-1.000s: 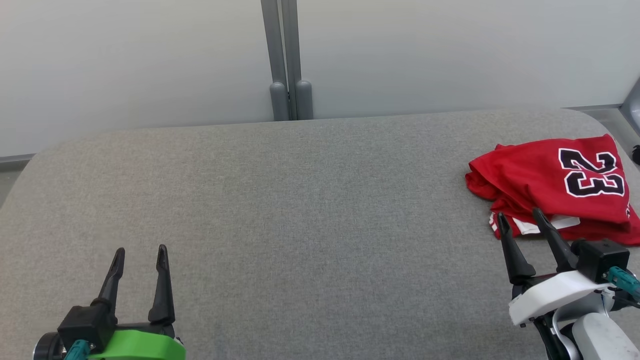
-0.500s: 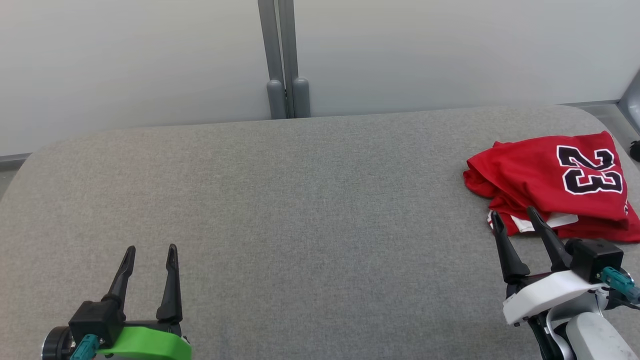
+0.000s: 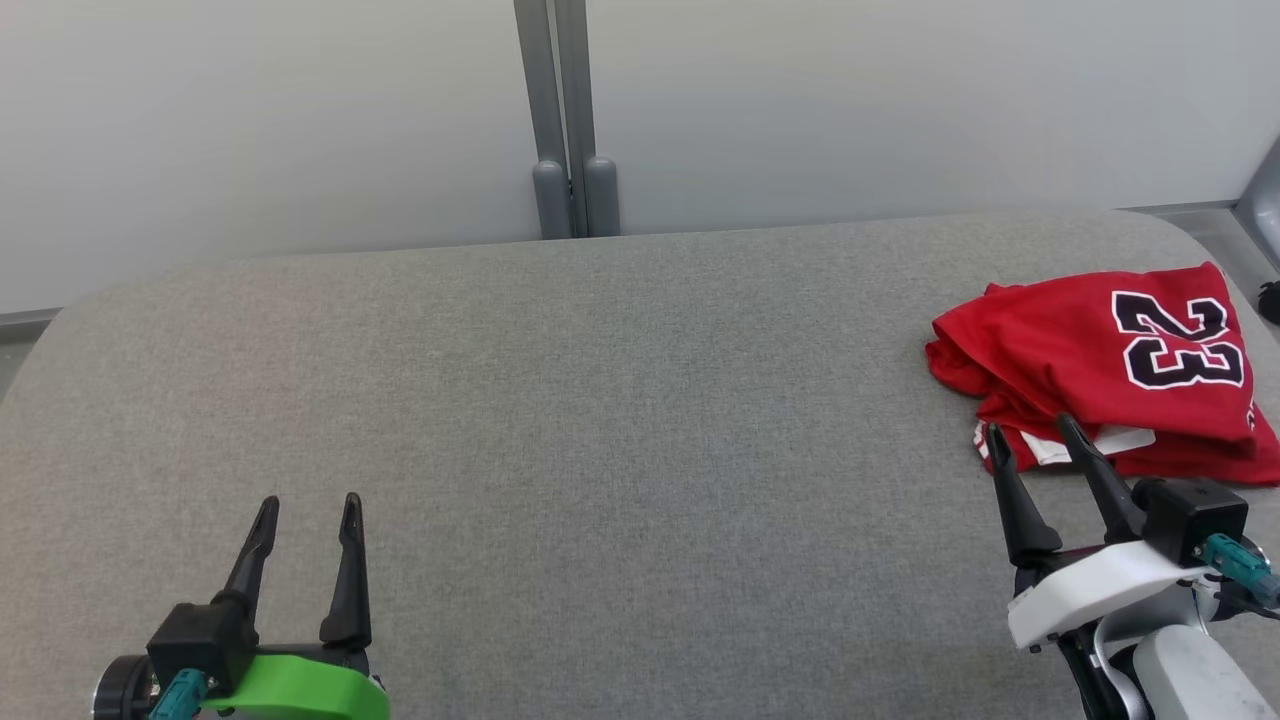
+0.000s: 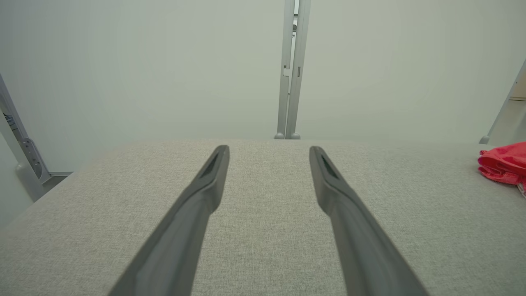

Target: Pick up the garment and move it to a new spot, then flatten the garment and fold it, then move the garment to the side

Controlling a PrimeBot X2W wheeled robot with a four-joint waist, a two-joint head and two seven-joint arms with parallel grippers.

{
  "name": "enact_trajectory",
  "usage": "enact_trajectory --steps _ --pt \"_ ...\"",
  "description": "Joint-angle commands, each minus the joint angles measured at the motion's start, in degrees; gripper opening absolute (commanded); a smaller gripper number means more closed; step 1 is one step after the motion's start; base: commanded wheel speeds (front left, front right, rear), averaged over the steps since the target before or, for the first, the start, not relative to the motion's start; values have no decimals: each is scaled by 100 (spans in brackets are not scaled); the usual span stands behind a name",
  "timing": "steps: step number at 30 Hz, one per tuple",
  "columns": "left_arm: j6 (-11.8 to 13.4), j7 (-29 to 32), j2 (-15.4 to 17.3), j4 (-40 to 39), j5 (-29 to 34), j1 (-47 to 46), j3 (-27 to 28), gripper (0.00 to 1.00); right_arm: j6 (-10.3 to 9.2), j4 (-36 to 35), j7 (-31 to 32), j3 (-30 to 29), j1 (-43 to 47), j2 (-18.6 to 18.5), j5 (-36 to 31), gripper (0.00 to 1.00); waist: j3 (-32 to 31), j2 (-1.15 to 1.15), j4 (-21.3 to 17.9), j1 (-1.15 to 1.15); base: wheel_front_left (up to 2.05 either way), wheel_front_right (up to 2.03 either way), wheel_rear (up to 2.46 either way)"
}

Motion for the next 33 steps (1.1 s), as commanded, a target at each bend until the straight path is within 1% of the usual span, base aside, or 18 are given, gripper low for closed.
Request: enact_trajectory --steps 1,4,17,33 --pt "0 0 -3 9 -1 -3 -7 0 0 2 0 1 0 -1 0 0 -2 0 4 0 0 0 0" --pt "0 28 -36 138 -23 84 -6 0 0 116 9 12 78 73 27 0 -2 0 3 0 0 0 0" --pt "-2 407 -69 166 -1426 -72 127 0 0 57 386 -232 52 244 1260 0 28 0 -11 0 0 0 0" --pt "-5 780 -105 178 -2879 -219 241 0 -1 -7 764 -473 28 423 2537 0 65 0 -30 0 0 0 0"
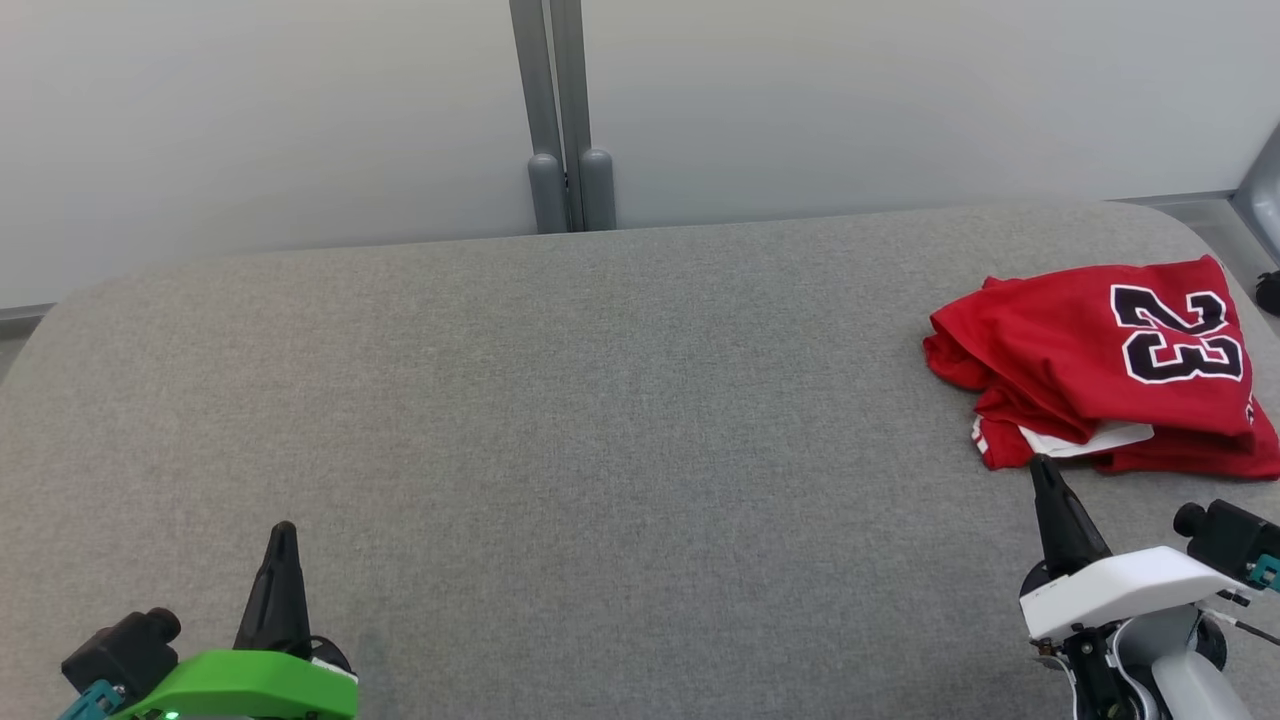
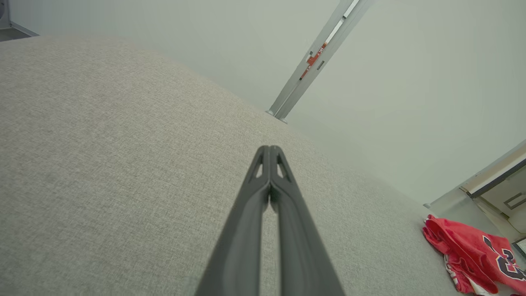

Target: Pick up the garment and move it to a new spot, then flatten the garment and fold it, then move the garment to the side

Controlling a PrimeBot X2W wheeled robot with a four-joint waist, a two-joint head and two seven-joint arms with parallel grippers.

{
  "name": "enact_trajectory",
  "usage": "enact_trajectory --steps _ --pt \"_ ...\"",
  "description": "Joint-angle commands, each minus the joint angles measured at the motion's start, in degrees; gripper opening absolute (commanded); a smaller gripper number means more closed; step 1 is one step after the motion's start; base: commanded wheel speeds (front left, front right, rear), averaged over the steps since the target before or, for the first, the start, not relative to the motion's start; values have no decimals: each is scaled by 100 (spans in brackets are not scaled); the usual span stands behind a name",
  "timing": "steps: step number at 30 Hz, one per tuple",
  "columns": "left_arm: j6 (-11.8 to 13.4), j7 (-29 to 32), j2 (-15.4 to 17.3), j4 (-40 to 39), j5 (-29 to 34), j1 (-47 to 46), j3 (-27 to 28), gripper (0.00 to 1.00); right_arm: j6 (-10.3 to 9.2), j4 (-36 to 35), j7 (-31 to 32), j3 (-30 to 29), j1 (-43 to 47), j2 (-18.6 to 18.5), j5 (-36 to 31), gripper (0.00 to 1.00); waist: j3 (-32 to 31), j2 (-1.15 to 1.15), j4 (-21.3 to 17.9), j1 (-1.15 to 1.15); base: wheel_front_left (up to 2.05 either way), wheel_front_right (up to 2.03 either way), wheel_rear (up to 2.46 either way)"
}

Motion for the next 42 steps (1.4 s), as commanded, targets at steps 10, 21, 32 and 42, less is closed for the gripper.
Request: enact_trajectory --steps 10,21,32,42 --pt "-7 235 -16 -58 -909 -272 106 0 0 -133 230 -182 -158 78 803 0 24 0 -12 0 0 0 0" --pt "-9 445 -34 -45 -1696 -353 172 0 0 -165 439 -316 -169 178 1491 0 49 0 -25 0 0 0 0" --pt "-10 626 -49 -34 -2384 -426 233 0 0 -191 621 -433 -180 263 2101 0 74 0 -37 0 0 0 0" --pt "-12 782 -63 -23 -2966 -478 286 0 0 -214 779 -531 -191 341 2614 0 98 0 -49 0 0 0 0"
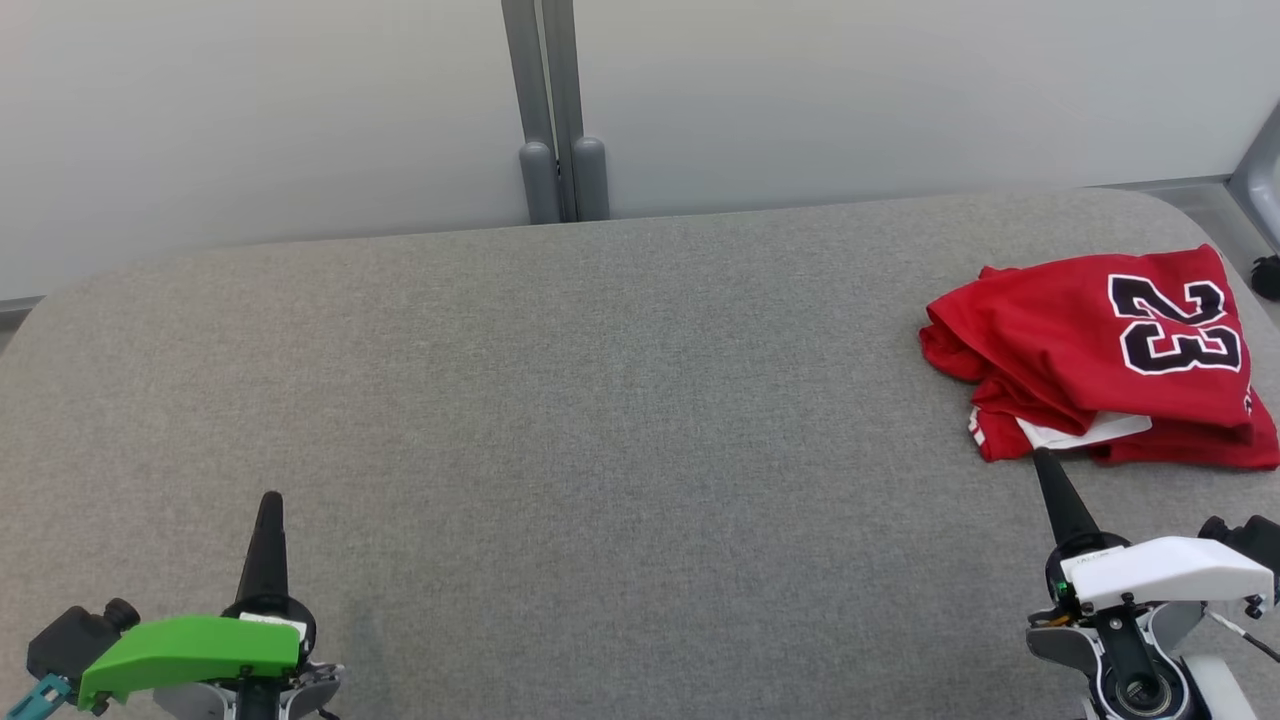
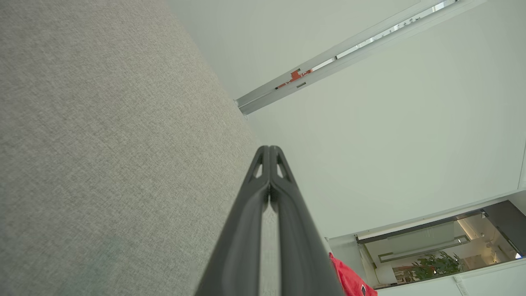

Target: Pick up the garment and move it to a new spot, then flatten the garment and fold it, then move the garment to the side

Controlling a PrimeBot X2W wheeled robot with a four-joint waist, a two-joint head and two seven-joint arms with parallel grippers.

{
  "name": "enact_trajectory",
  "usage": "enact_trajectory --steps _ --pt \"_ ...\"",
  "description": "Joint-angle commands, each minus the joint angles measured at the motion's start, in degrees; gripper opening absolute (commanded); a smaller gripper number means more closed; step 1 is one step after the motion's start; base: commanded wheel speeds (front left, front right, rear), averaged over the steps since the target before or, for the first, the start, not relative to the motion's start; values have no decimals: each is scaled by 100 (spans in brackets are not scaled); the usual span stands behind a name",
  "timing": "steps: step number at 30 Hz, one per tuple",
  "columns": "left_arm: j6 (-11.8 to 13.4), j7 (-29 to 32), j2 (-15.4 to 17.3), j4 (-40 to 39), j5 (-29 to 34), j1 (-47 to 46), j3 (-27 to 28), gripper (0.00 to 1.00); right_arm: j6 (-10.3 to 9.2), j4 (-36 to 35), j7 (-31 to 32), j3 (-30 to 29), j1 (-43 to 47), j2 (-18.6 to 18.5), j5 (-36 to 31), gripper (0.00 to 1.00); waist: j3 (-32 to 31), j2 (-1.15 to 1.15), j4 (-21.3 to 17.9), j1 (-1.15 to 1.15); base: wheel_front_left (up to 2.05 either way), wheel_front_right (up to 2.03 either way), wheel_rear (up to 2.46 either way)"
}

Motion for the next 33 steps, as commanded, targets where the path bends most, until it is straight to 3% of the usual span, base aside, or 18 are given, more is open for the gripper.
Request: enact_trajectory --steps 1,33 --pt "-12 41 12 -33 -144 -139 44 0 3 -70 42 -44 -132 6 140 0 3 0 -2 0 0 0 0" --pt "-18 448 -27 0 -1695 -291 175 0 2 -125 449 -304 -141 201 1486 0 77 0 -38 0 0 0 0"
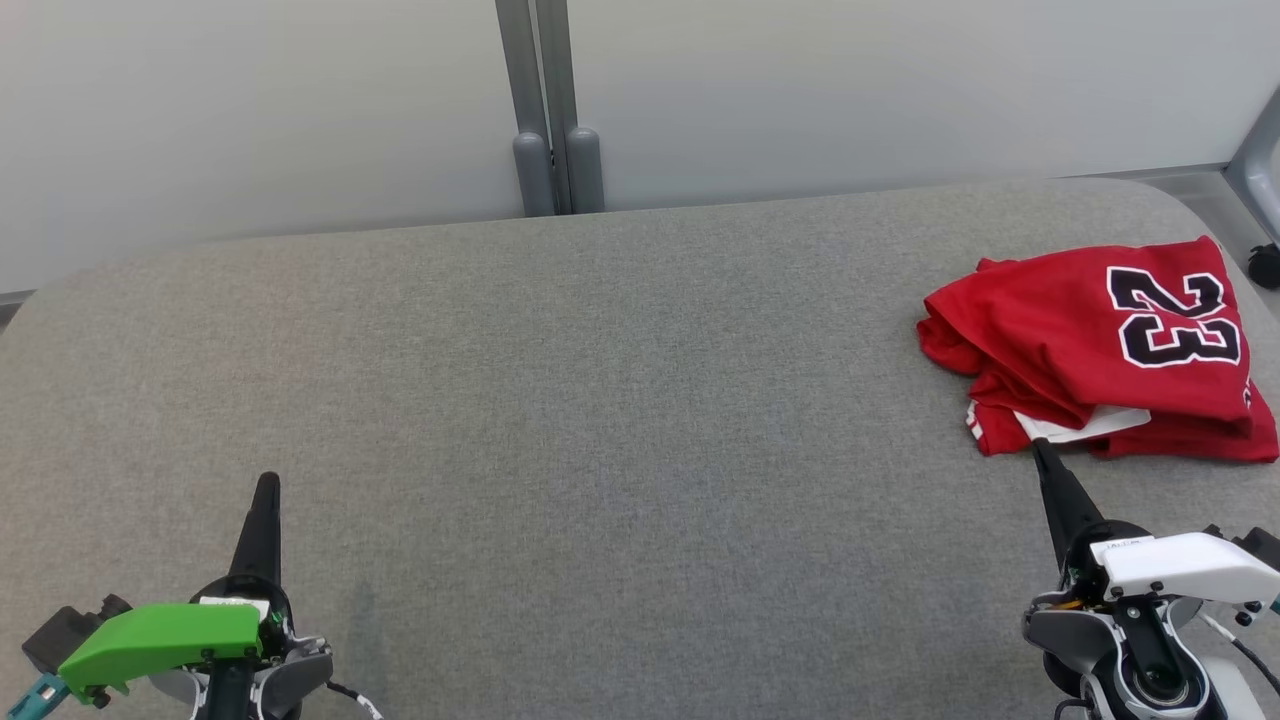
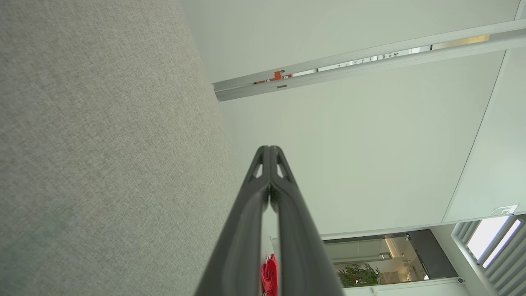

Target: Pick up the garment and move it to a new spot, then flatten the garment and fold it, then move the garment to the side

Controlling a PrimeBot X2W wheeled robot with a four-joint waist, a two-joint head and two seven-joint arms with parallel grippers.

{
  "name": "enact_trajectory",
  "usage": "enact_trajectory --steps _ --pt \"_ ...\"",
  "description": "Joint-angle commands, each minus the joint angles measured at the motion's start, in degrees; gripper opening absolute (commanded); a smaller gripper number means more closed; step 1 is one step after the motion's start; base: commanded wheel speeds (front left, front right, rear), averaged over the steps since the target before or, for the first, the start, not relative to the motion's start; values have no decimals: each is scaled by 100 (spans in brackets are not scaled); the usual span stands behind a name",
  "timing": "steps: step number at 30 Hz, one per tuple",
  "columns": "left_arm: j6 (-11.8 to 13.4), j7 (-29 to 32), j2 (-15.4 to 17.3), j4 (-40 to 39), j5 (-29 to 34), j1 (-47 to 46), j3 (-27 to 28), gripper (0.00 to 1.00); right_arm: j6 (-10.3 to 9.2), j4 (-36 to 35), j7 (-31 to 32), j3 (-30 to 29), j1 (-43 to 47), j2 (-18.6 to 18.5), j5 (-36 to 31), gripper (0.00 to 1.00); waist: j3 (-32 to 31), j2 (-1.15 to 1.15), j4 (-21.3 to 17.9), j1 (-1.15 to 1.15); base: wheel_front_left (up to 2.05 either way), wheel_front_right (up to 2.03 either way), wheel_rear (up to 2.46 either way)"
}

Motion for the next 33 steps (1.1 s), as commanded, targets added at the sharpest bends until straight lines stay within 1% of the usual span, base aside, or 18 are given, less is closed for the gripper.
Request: enact_trajectory --steps 1,22,33 --pt "-18 34 6 -6 -149 -120 38 0 2 -46 37 -35 -87 12 112 0 3 0 -2 0 0 0 0" --pt "-21 249 -17 14 -958 -189 105 0 2 -74 252 -168 -79 116 833 0 52 0 -26 0 0 0 0" --pt "-21 251 -16 13 -941 -181 101 0 2 -73 253 -166 -77 110 827 0 53 0 -26 0 0 0 0"
